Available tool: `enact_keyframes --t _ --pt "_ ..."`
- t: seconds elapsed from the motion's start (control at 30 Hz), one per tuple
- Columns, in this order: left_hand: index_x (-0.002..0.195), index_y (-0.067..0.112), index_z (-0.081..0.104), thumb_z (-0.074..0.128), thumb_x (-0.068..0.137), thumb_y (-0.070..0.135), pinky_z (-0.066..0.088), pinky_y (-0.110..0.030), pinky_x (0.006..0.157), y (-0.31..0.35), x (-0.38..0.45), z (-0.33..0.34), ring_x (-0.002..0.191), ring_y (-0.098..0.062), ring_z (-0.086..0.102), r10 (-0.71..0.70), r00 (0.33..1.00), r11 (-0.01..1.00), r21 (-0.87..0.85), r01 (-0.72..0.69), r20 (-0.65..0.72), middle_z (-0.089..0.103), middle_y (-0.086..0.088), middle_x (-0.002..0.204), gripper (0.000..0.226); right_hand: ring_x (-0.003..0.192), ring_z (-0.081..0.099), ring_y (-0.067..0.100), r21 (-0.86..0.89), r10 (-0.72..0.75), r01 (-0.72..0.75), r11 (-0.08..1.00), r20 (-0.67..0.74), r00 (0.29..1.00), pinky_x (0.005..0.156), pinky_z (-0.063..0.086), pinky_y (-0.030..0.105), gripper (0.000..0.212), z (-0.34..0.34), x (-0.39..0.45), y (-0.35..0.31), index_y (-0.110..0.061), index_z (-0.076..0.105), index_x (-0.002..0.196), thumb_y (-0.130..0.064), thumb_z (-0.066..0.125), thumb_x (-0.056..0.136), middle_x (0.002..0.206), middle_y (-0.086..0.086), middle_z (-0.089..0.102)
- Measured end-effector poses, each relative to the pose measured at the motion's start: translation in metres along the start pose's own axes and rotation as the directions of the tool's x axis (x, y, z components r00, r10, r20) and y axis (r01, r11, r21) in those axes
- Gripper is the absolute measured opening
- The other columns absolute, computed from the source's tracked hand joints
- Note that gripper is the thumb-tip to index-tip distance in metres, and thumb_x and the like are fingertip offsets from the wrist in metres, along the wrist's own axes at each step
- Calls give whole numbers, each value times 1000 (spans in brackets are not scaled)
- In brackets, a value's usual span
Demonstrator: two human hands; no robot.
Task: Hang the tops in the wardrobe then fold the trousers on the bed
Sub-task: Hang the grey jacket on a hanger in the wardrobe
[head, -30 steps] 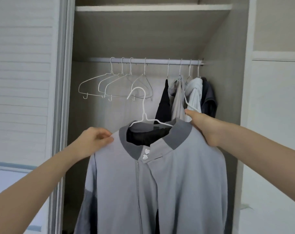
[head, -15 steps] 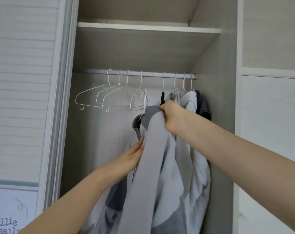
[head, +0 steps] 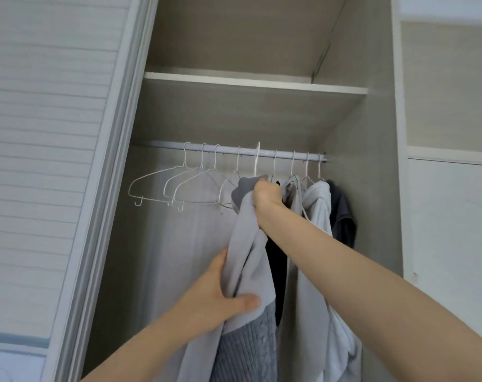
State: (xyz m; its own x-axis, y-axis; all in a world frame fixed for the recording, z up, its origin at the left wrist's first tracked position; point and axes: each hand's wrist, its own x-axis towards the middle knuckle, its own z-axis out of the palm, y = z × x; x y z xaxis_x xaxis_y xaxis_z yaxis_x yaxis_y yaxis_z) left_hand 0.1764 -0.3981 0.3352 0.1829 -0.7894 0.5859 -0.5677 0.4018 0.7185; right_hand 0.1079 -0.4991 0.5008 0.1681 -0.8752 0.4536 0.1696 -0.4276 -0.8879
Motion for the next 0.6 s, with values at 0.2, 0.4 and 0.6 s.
enact_keyframes --t 0.2,0.4,0.6 --pt "126 19 54 61 94 23 46 -16 85 -49 46 15 103 -6 60 28 984 941 337 34 -175 62 11 113 33 117 54 34 -103 -122 116 988 -52 991 91 40 31 42 14 54 6 4 54 125 -24 33 103 127 20 58" --pt "82 9 61 49 100 12 39 -5 57 -72 123 11 61 11 51 89 954 956 294 -1 -285 63 7 79 23 121 51 35 -155 -197 186 970 -59 979 96 39 34 38 38 132 -1 5 53 126 -18 33 103 130 20 56" --pt "85 -6 59 48 101 14 35 -10 54 -102 188 3 64 -2 48 121 934 943 332 -3 -337 59 0 74 27 118 53 36 -296 -228 196 935 -78 971 91 42 35 36 52 204 14 5 53 124 -16 32 102 127 23 57"
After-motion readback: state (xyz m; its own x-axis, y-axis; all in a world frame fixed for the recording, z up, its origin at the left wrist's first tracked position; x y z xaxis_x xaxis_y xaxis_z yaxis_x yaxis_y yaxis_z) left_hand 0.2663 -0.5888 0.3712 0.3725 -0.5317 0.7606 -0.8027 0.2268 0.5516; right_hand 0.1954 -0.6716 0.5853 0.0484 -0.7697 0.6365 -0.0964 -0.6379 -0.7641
